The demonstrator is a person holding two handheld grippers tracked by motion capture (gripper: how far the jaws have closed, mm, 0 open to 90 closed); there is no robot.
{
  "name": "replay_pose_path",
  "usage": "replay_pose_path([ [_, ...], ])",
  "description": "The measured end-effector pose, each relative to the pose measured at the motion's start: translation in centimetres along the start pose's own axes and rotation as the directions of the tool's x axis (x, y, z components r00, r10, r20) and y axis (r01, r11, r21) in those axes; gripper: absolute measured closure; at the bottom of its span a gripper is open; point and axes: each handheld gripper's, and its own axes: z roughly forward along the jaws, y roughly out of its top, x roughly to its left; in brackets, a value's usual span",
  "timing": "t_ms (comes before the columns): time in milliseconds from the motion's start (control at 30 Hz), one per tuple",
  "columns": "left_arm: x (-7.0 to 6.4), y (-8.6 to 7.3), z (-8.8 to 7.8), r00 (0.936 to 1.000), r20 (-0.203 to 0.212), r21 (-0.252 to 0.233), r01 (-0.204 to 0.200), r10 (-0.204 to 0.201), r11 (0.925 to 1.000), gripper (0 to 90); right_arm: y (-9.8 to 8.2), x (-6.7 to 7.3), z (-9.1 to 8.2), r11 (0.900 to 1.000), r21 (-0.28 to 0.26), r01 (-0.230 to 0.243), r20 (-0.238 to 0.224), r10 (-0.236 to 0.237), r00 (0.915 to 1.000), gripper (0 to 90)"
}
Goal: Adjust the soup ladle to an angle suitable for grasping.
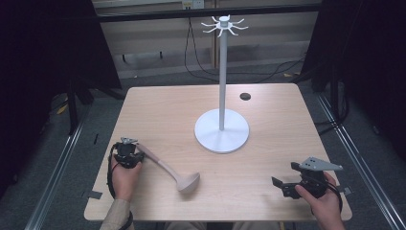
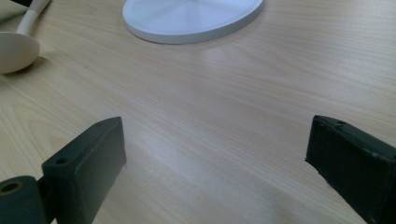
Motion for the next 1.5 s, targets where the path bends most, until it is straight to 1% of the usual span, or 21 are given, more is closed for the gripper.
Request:
replay_pose_path([
  [133, -0.5, 0.6, 0.5, 1.0000, -0.001, -0.008, -0.007, 0.007, 0.9999, 90.0, -0.1, -0.1, 0.2, 1.000, 0.006, 0.001, -0.002, -0.001, 1.0000, 4.2],
  [200, -0.7, 0.9, 0.7, 1.0000, 0.009, -0.009, 0.002, -0.002, 1.0000, 90.0, -0.1, -0.1, 0.2, 1.000, 0.005, 0.004, -0.004, -0.004, 1.0000, 4.2],
  [233, -0.7, 1.0, 0.9, 1.0000, 0.005, -0.013, -0.005, 0.005, 0.9999, 90.0, 0.0, -0.1, 0.2, 1.000, 0.003, 0.006, -0.004, -0.006, 1.0000, 4.2],
  [367, -1.2, 1.5, 1.5, 0.9999, 0.010, -0.024, -0.003, 0.003, 0.9997, 90.0, 0.1, -0.2, 0.3, 1.000, 0.002, 0.004, -0.007, -0.004, 1.0000, 4.2],
  [400, -1.2, 1.6, 1.5, 0.9999, 0.009, -0.018, -0.012, 0.012, 0.9998, 90.0, 0.0, -0.2, 0.3, 1.000, 0.003, 0.003, -0.005, -0.003, 1.0000, 4.3],
  [533, -1.4, 2.1, 2.0, 0.9992, 0.035, -0.020, 0.017, -0.017, 0.9996, 90.0, 0.1, -0.2, 0.5, 1.000, 0.004, 0.005, -0.011, -0.005, 0.9999, 4.2],
  [600, -1.6, 2.3, 2.1, 0.9996, 0.030, -0.015, 0.004, -0.003, 0.9999, 90.0, 0.1, -0.2, 0.5, 1.000, 0.005, 0.006, -0.012, -0.006, 0.9999, 4.2],
  [667, -1.8, 2.6, 2.3, 0.9993, 0.038, -0.012, 0.004, -0.004, 0.9999, 90.0, 0.2, -0.1, 0.6, 1.000, 0.006, 0.008, -0.016, -0.008, 0.9998, 4.2],
  [733, -2.1, 2.9, 2.4, 0.9991, 0.041, -0.011, -0.005, 0.006, 0.9999, 90.0, 0.2, -0.1, 0.7, 1.000, 0.010, 0.007, -0.020, -0.007, 0.9998, 4.3],
  [767, -2.3, 3.1, 2.5, 0.9986, 0.052, -0.010, -0.005, 0.006, 0.9999, 90.0, 0.2, -0.1, 0.7, 1.000, 0.010, 0.007, -0.020, -0.007, 0.9998, 4.3],
  [833, -2.7, 3.3, 2.6, 0.9982, 0.055, -0.003, -0.023, 0.023, 0.9997, 89.9, 0.2, -0.1, 0.8, 1.000, 0.008, 0.011, -0.024, -0.011, 0.9997, 4.2],
  [900, -3.1, 3.5, 2.7, 0.9975, 0.068, -0.002, -0.021, 0.021, 0.9998, 89.9, 0.3, 0.0, 0.8, 1.000, 0.015, 0.013, -0.025, -0.013, 0.9996, 4.2],
  [1067, -3.7, 3.9, 2.8, 0.9960, 0.083, 0.002, -0.033, 0.032, 0.9995, 89.9, 0.2, 0.0, 0.8, 1.000, 0.013, 0.009, -0.029, -0.009, 0.9996, 4.2],
  [1133, -4.0, 4.0, 2.9, 0.9956, 0.083, 0.004, -0.045, 0.045, 0.9990, 89.9, 0.2, 0.0, 0.8, 1.000, 0.013, 0.011, -0.030, -0.010, 0.9995, 4.3],
  [1167, -4.2, 4.1, 3.0, 0.9956, 0.086, 0.001, -0.037, 0.037, 0.9993, 89.9, 0.2, 0.0, 0.8, 1.000, 0.012, 0.013, -0.031, -0.012, 0.9994, 4.2],
  [1233, -4.4, 4.3, 3.0, 0.9948, 0.088, 0.005, -0.052, 0.052, 0.9986, 89.9, 0.2, 0.0, 0.8, 1.000, 0.012, 0.013, -0.033, -0.013, 0.9994, 4.3],
  [1300, -4.7, 4.4, 3.1, 0.9945, 0.093, 0.004, -0.048, 0.048, 0.9988, 89.9, 0.2, 0.0, 0.8, 1.000, 0.011, 0.019, -0.033, -0.019, 0.9993, 4.3],
  [1367, -5.0, 4.5, 3.2, 0.9929, 0.109, 0.007, -0.049, 0.048, 0.9988, 89.9, 0.3, 0.0, 0.9, 1.000, 0.011, 0.019, -0.033, -0.018, 0.9993, 4.2],
  [1400, -5.1, 4.6, 3.2, 0.9919, 0.113, 0.012, -0.060, 0.059, 0.9981, 89.9, 0.3, 0.1, 0.9, 1.000, 0.011, 0.019, -0.031, -0.019, 0.9993, 4.2],
  [1433, -5.3, 4.6, 3.2, 0.9917, 0.117, 0.008, -0.055, 0.054, 0.9985, 89.9, 0.3, 0.1, 0.9, 1.000, 0.011, 0.019, -0.031, -0.019, 0.9993, 4.2],
  [1500, -5.6, 4.6, 3.3, 0.9894, 0.132, 0.011, -0.062, 0.060, 0.9980, 89.9, 0.3, 0.1, 0.9, 1.000, 0.012, 0.020, -0.035, -0.020, 0.9992, 4.3],
])
